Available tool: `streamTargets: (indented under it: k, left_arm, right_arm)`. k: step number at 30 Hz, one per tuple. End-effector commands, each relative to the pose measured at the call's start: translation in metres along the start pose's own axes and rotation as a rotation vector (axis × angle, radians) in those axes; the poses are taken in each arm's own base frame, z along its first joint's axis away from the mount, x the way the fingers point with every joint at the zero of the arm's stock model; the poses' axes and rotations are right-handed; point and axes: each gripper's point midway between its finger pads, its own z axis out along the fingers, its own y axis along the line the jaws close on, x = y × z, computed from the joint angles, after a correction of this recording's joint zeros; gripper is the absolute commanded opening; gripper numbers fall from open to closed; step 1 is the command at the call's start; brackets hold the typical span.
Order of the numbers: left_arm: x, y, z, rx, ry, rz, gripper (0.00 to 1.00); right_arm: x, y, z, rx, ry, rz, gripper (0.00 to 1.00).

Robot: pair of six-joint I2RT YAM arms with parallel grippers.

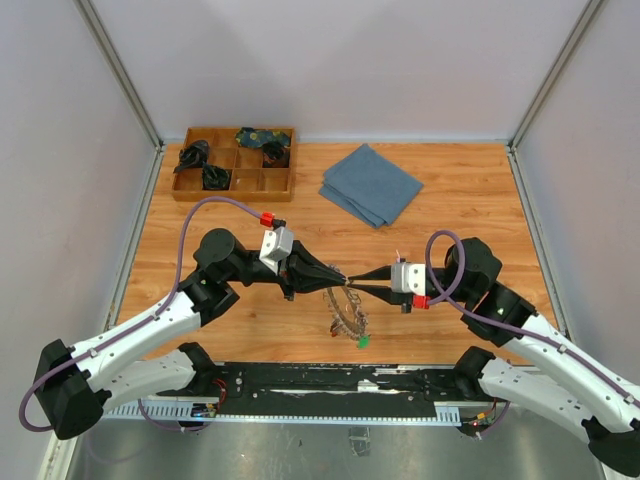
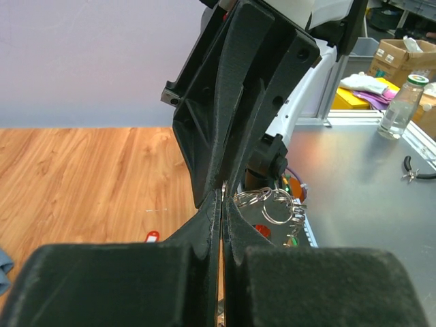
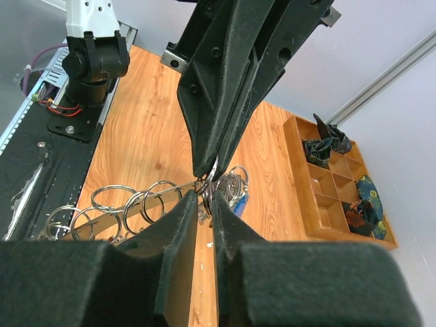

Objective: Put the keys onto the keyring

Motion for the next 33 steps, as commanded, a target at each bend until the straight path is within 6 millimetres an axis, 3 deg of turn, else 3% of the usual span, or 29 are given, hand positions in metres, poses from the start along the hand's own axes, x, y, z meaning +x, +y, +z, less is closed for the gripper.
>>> streamTargets:
  k: [1,8,14,25,28,33]
  left_arm:
    - [-0.031,-0.005,0.004,0.026,-0.069,0.069,0.01]
    - [-0.032,-0.006,0.004,0.027,-0.071,0.071,0.00]
    - [-0.038,-0.014,0.000,0.043,-0.080,0.087,0.02]
    - [-0.047,-0.029,-0.011,0.059,-0.085,0.102,0.36]
    - [-0.050,-0.021,-0.012,0.005,-0.094,0.104,0.43]
    - [-0.049,-0.002,-0.011,-0.088,-0.095,0.101,0.46]
  right_arm:
    - [-0.025,-0.004,0.001,0.005,-0.071,-0.049,0.15]
    - [-0.020,-0.008,0.002,0.025,-0.040,-0.033,0.01]
    - [-0.012,-0.029,-0.012,0.146,0.083,-0.005,0.00]
    - [-0.023,-0.043,-0.022,0.220,0.093,-0.029,0.00]
    - [-0.028,-0.043,-0.022,0.221,0.074,-0.028,0.00]
    - [-0.043,-0.040,-0.020,0.215,-0.004,0.003,0.00]
